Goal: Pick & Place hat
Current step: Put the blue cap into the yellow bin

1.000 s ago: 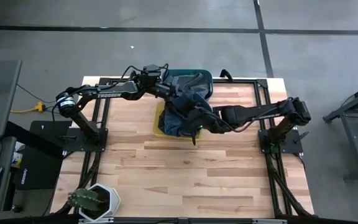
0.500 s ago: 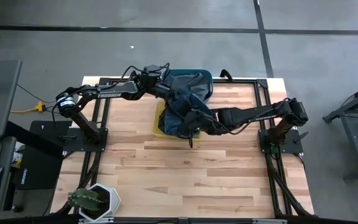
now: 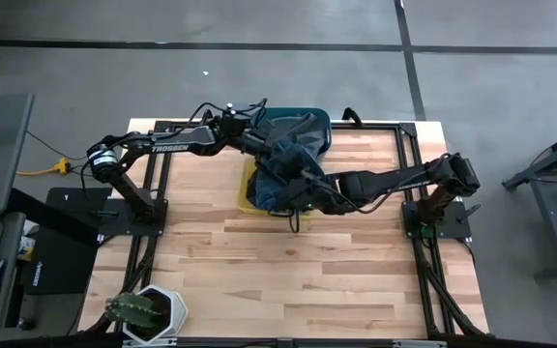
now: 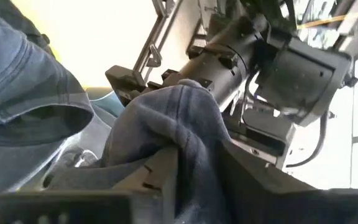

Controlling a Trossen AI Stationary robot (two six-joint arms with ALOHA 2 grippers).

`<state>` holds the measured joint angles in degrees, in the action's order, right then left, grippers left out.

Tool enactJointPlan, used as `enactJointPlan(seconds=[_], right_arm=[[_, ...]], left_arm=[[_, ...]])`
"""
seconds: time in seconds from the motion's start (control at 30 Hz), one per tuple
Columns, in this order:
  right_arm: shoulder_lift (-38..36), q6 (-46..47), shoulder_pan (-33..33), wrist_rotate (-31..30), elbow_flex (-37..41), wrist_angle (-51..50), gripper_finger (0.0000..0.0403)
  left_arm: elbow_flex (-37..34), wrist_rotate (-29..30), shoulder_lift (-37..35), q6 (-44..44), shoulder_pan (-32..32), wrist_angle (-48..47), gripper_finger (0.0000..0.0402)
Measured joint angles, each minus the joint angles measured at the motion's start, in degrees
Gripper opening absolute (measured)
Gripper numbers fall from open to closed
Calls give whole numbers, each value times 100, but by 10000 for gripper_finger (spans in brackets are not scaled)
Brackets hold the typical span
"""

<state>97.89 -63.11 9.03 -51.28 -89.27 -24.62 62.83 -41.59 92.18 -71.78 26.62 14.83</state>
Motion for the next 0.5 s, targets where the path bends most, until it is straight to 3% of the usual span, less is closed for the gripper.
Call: enactJointPlan(seconds=[0.5], right_arm=[[-313, 1681, 437, 14, 2, 210, 204]], left_arm=[[0, 415, 0, 172, 8, 0, 0]])
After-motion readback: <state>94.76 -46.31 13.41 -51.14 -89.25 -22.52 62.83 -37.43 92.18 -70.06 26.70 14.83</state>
